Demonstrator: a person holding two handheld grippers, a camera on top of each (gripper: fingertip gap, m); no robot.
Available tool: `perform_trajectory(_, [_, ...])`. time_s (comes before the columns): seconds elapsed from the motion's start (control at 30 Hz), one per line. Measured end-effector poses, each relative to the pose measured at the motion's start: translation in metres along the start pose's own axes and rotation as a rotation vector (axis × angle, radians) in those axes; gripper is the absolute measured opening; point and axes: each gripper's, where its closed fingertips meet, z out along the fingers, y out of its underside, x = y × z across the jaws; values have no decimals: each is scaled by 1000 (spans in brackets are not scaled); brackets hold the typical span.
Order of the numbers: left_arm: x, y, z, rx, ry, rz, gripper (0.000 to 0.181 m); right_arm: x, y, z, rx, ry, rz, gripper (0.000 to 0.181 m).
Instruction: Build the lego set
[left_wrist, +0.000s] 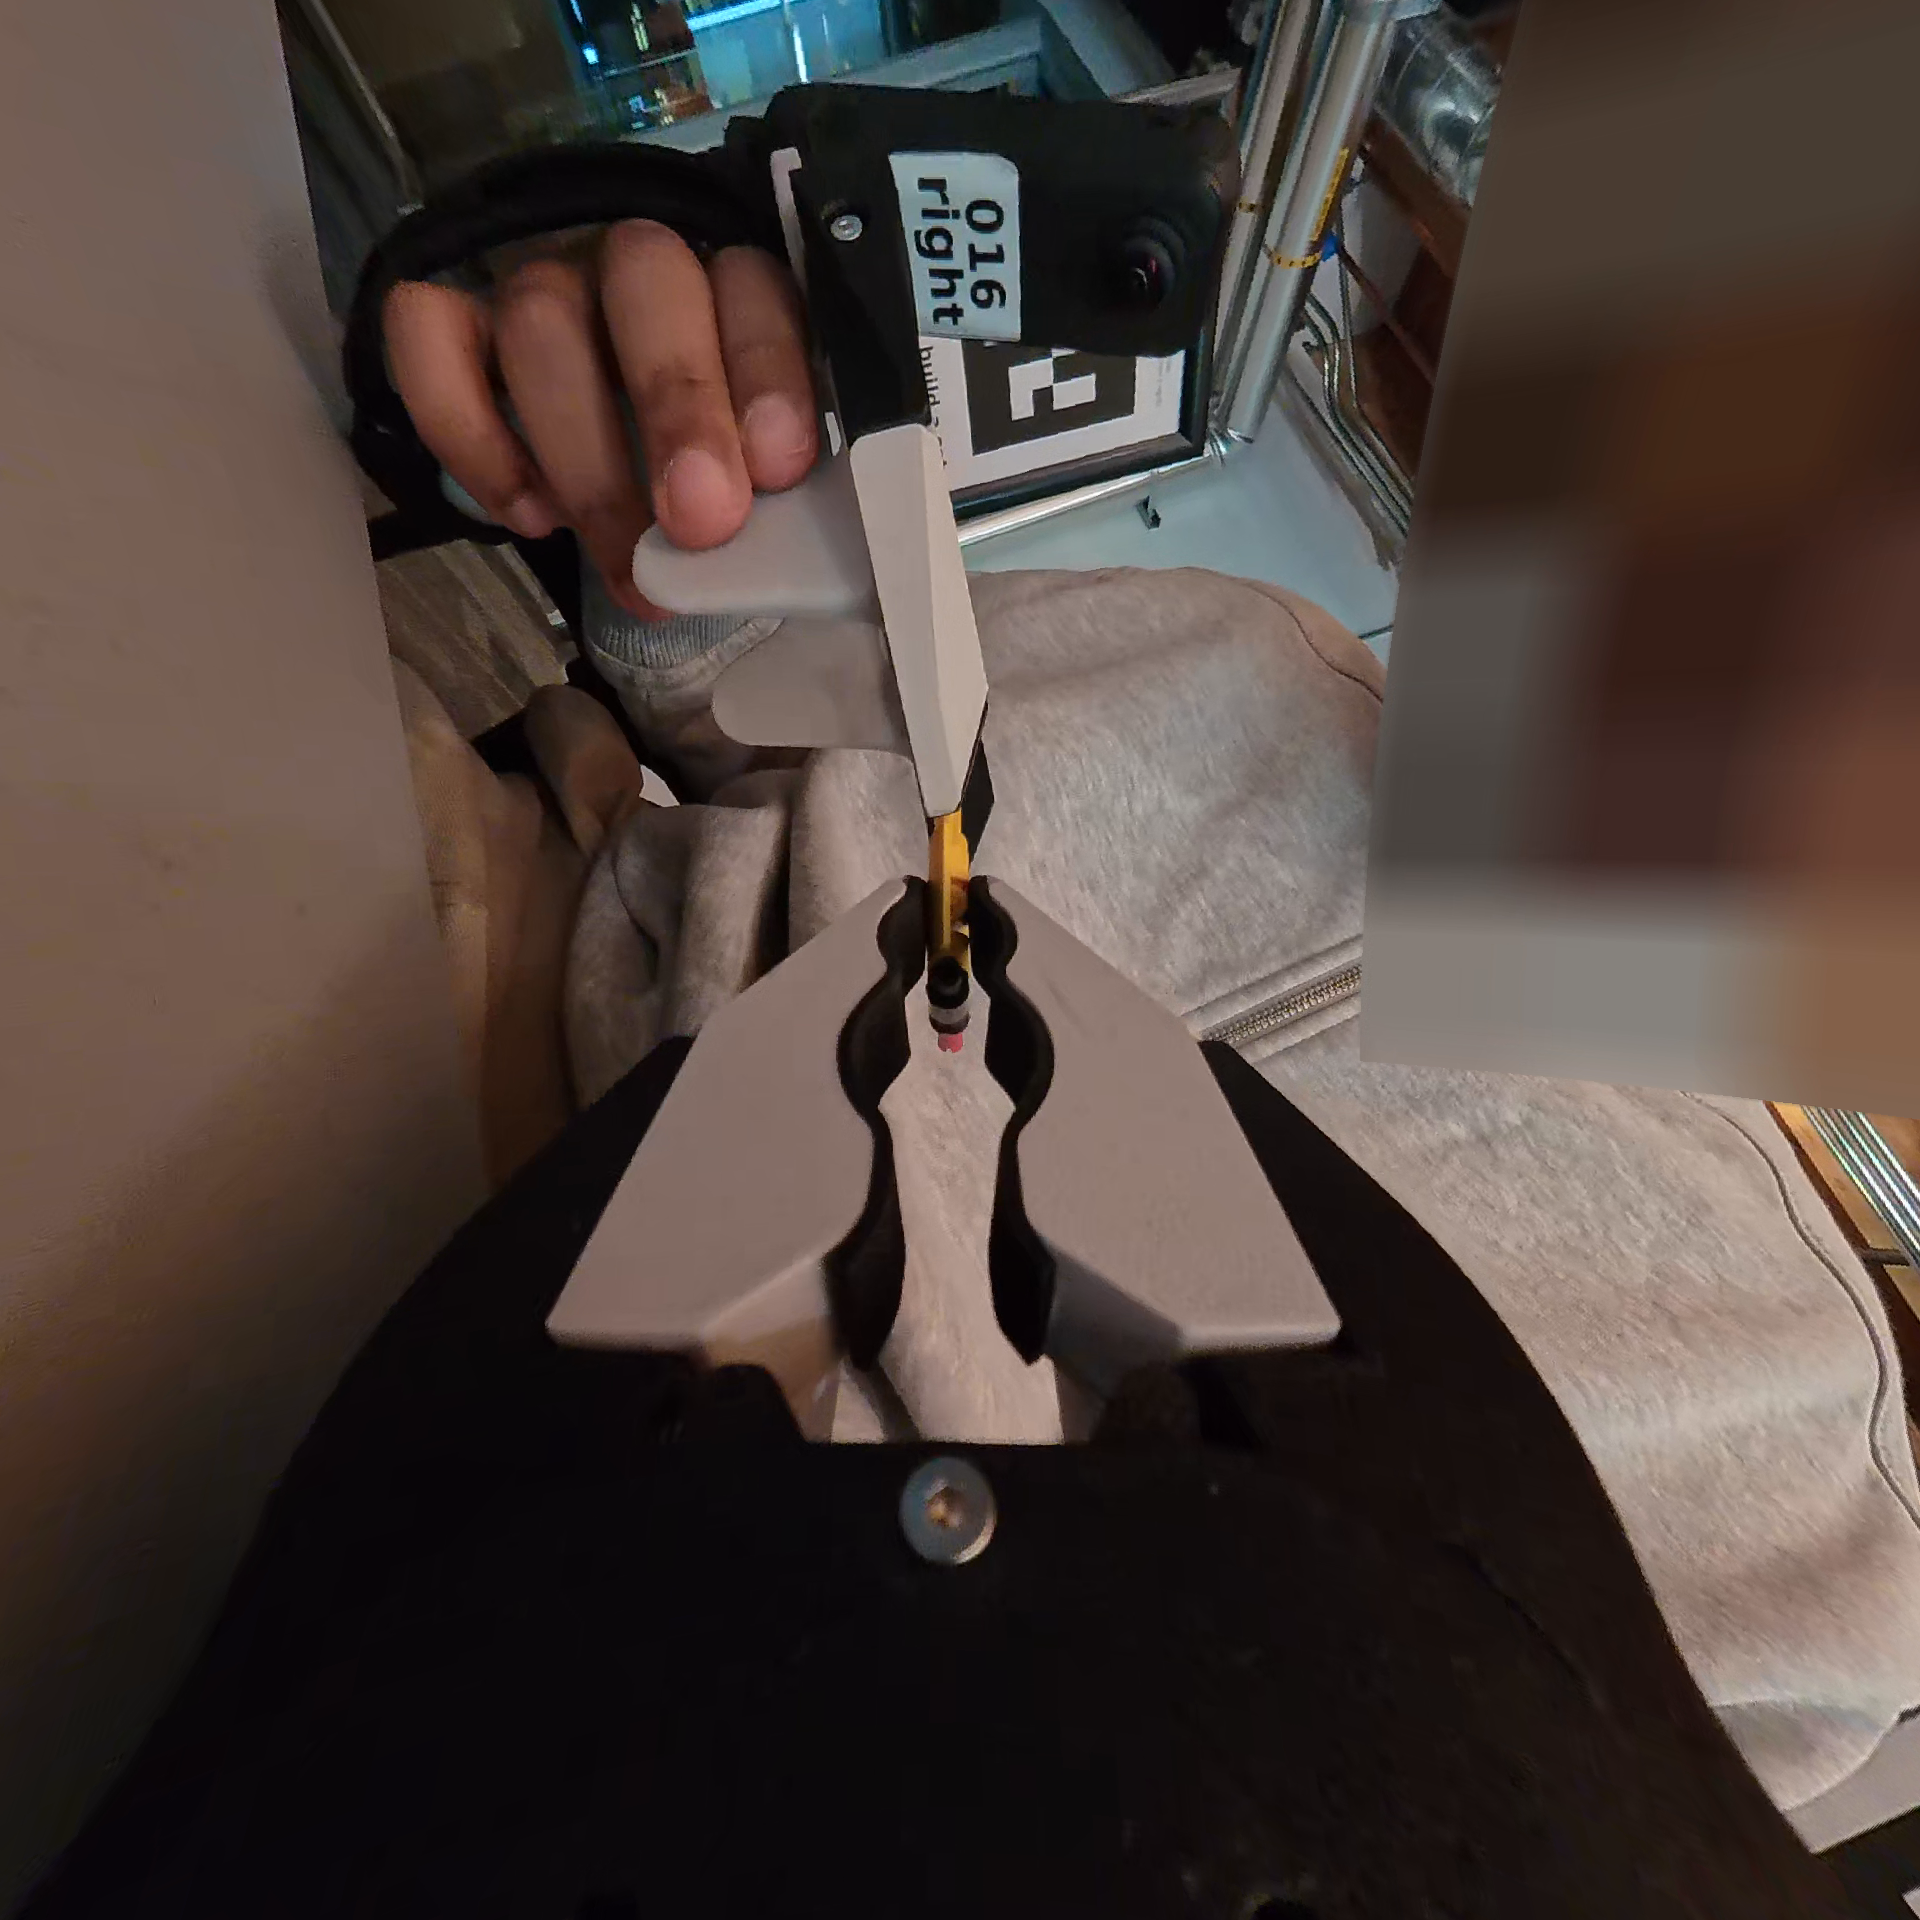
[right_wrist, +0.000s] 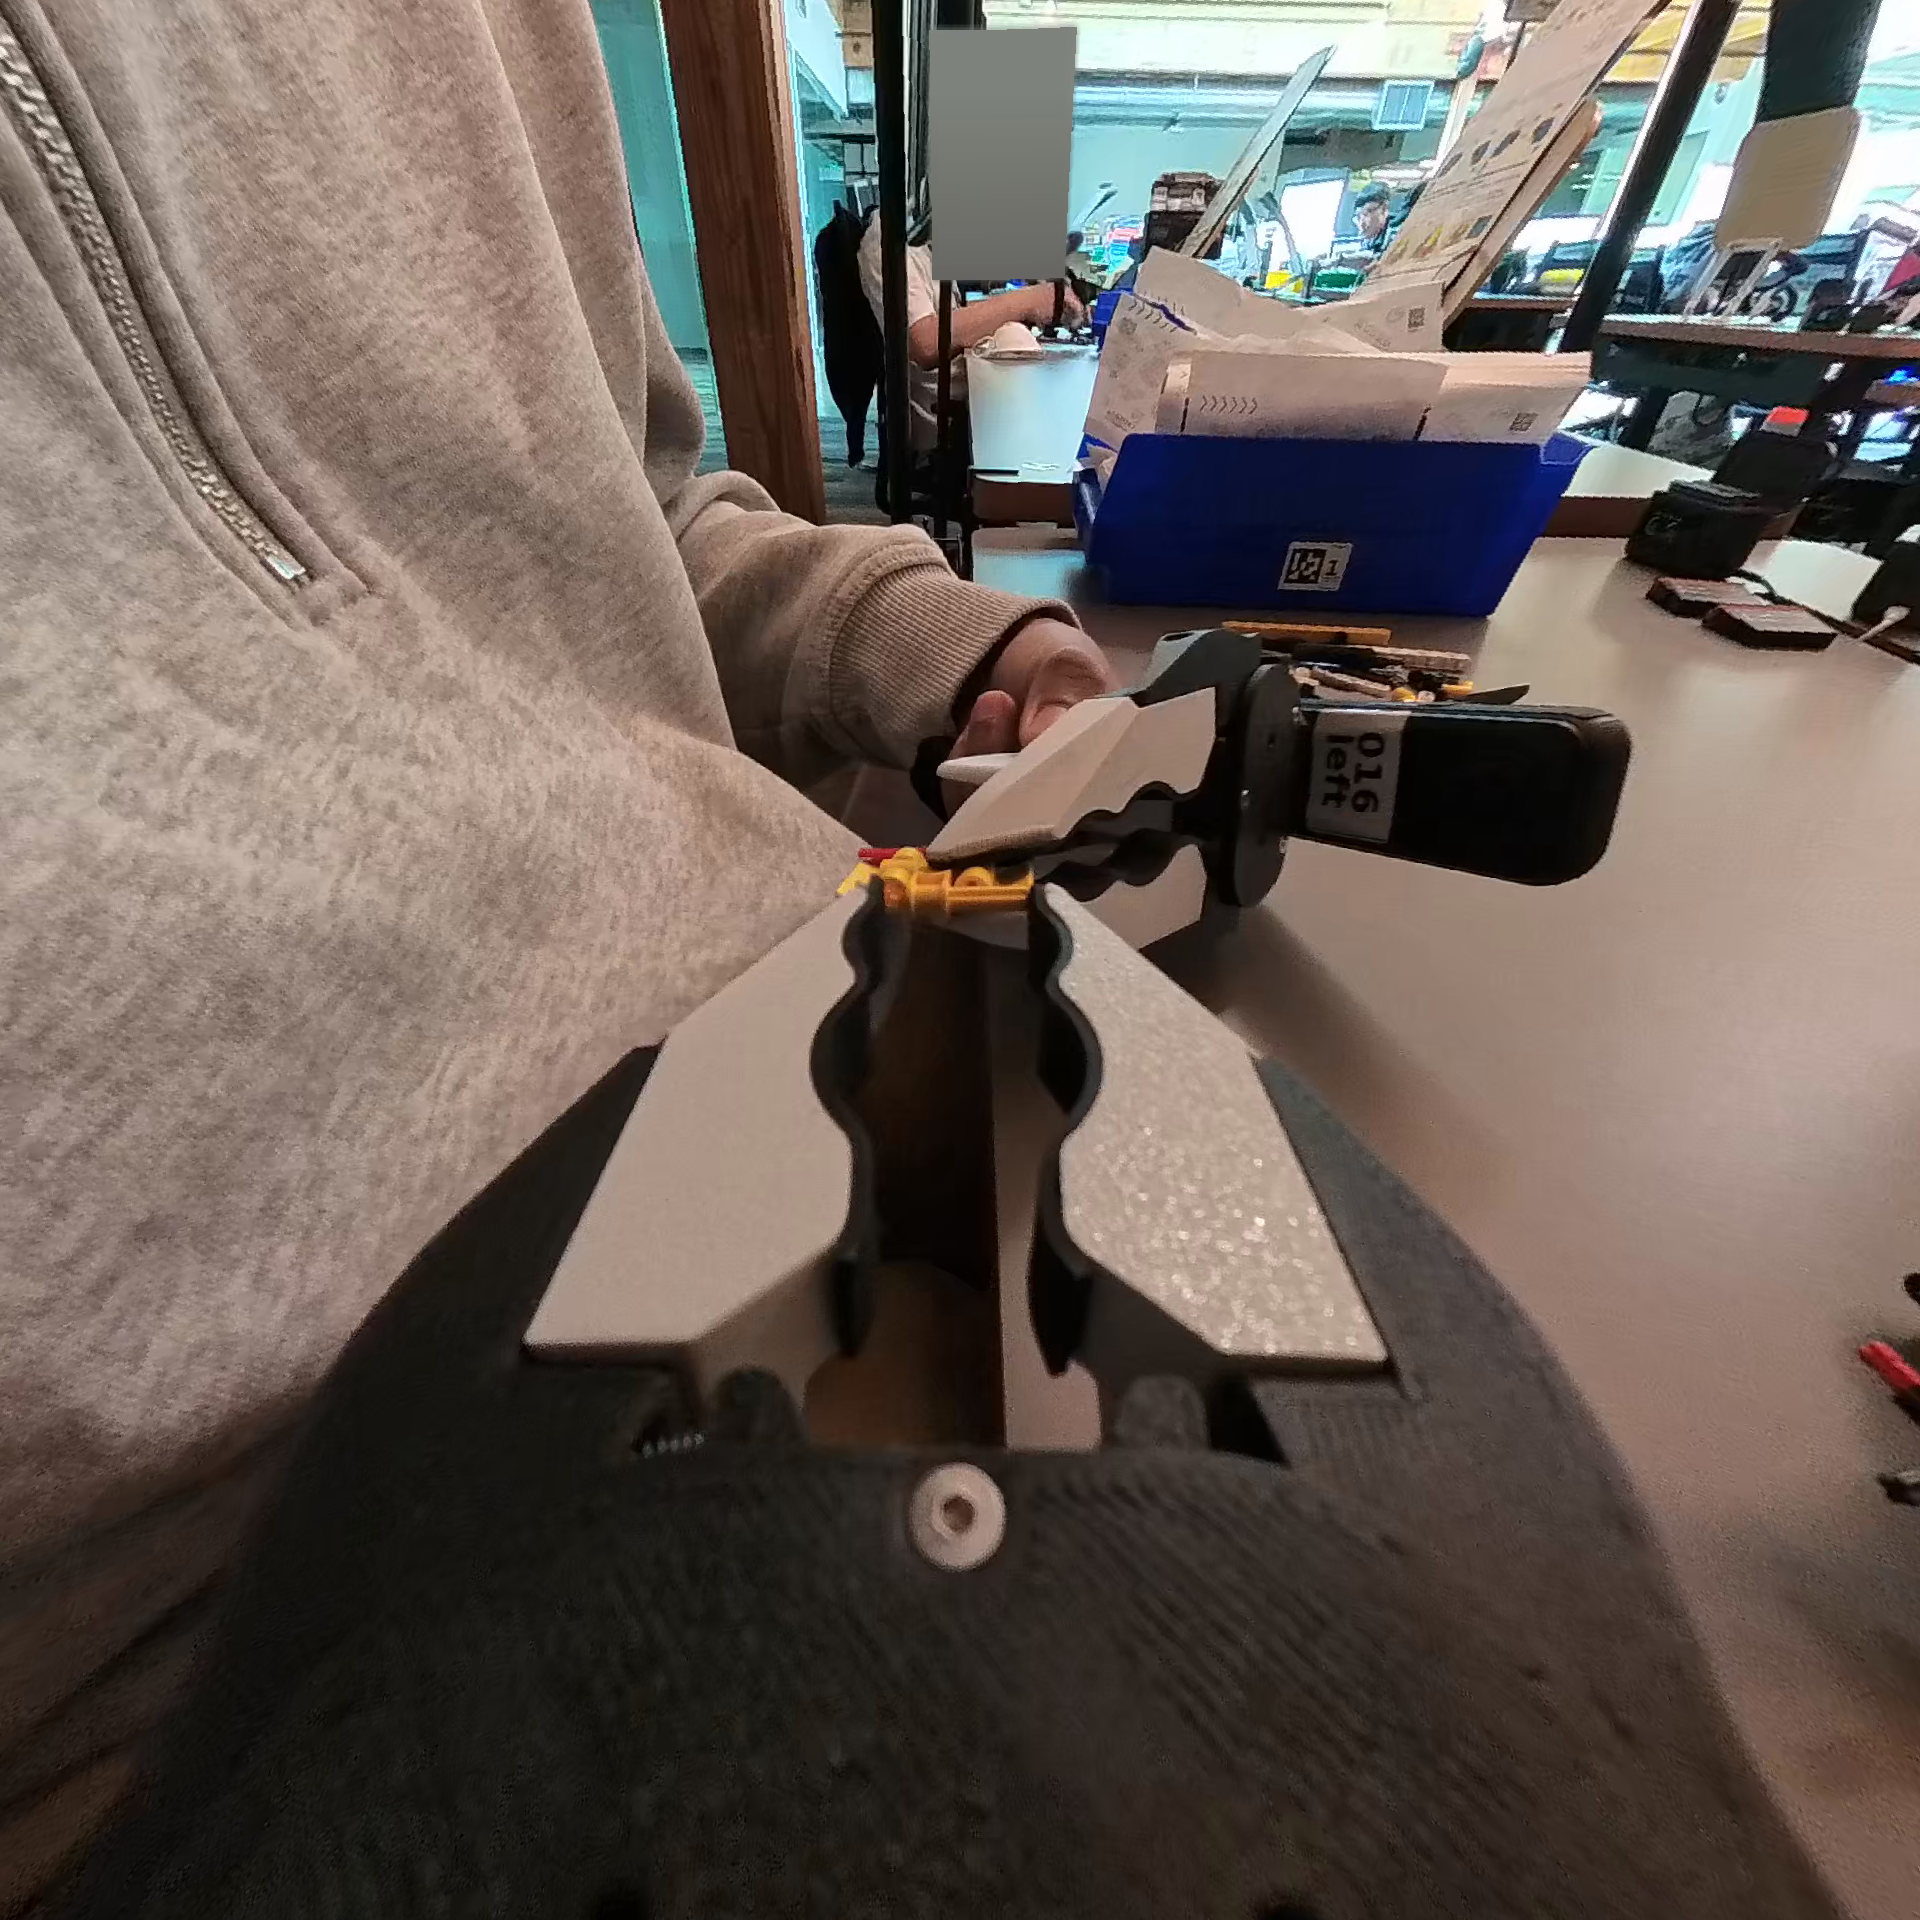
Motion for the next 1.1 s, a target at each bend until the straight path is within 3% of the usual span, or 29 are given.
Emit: perform_trajectory(1.1, [-2, 2, 0, -10, 1, -31, 3, -2, 4, -2, -71, 4, 3, 20])
